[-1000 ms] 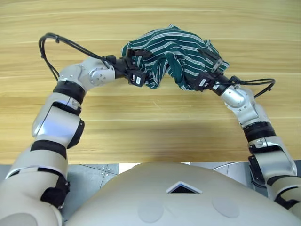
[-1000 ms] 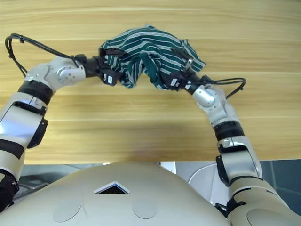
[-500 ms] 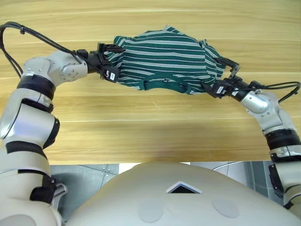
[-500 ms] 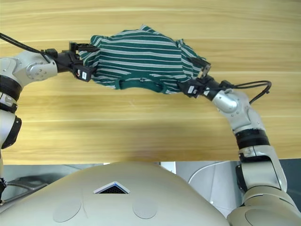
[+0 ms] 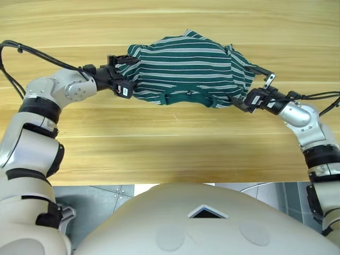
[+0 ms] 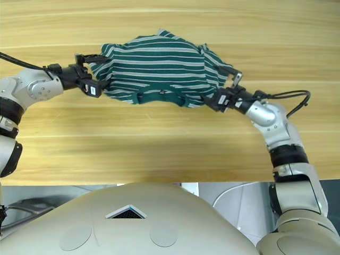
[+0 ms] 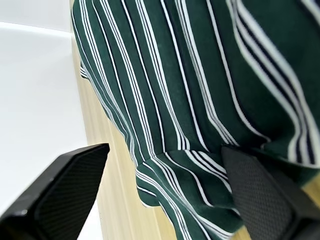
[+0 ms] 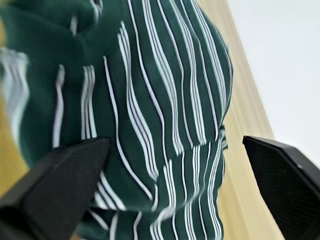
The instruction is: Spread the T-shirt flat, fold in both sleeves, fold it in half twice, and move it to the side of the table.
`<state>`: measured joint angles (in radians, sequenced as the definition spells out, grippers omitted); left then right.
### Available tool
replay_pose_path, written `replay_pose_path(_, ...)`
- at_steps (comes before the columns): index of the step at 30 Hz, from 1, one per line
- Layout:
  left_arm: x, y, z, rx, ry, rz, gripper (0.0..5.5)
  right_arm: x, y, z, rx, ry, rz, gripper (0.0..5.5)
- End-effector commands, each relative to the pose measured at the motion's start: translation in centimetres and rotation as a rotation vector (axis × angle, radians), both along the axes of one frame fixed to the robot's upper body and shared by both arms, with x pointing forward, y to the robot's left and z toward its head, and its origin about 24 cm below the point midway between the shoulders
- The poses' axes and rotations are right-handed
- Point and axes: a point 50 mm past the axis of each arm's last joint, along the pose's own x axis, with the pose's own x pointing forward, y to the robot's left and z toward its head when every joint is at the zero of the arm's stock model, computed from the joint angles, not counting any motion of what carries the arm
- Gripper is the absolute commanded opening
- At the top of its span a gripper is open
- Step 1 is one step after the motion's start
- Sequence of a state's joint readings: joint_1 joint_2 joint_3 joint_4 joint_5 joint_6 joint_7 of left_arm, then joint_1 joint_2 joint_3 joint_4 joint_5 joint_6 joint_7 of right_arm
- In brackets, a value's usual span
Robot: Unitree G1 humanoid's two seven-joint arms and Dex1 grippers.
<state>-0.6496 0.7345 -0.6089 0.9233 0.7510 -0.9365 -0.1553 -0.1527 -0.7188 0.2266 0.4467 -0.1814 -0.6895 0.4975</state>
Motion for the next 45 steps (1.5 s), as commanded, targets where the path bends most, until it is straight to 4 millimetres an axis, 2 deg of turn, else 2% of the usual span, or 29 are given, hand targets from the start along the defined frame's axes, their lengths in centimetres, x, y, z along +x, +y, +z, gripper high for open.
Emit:
replay_pose_path(1,-0.4,0.4,0.2,-0.046,-0.011,0.006,4.13,-0.2,0.4,1.0,0.068,-0.009,0.023,4.9)
replay_pose_path(8,0.3,1.9,2.5,-0.037,-0.127,0.046,4.13,-1.1,0.4,1.6,0.096,0.013,0.06,4.9)
replay_pose_path(12,0.4,3.0,4.8,-0.08,-0.215,0.067,4.13,-2.1,0.1,0.9,0.066,0.058,0.085,4.9)
replay_pose_path(14,-0.3,2.7,5.4,-0.158,-0.199,0.043,4.13,-2.7,0.1,0.3,0.036,0.096,0.112,4.9)
replay_pose_path(18,-3.4,0.0,3.7,-0.314,0.0,-0.096,4.13,-4.1,0.0,-0.8,-0.042,0.196,0.178,4.9)
replay_pose_path(21,-5.4,-1.4,1.8,-0.332,0.163,-0.15,4.13,-4.6,0.0,-1.8,-0.115,0.246,0.203,4.9)
replay_pose_path(24,-6.2,-2.1,0.3,-0.311,0.264,-0.157,4.13,-4.7,0.1,-2.2,-0.152,0.261,0.214,4.9)
replay_pose_path(30,-5.6,-1.5,-1.3,-0.17,0.33,-0.119,4.13,-3.7,0.1,-2.6,-0.211,0.236,0.159,4.9)
replay_pose_path(36,-4.8,-0.5,-2.3,-0.011,0.297,-0.081,4.13,-3.0,-0.1,-3.2,-0.295,0.218,0.11,4.9)
replay_pose_path(44,-4.9,-0.9,-2.6,0.001,0.288,-0.11,4.13,-3.1,-0.1,-3.6,-0.342,0.223,0.101,4.9)
replay_pose_path(45,-4.9,-1.0,-2.7,0.001,0.29,-0.112,3.95,-3.1,-0.2,-3.7,-0.345,0.225,0.101,4.9)
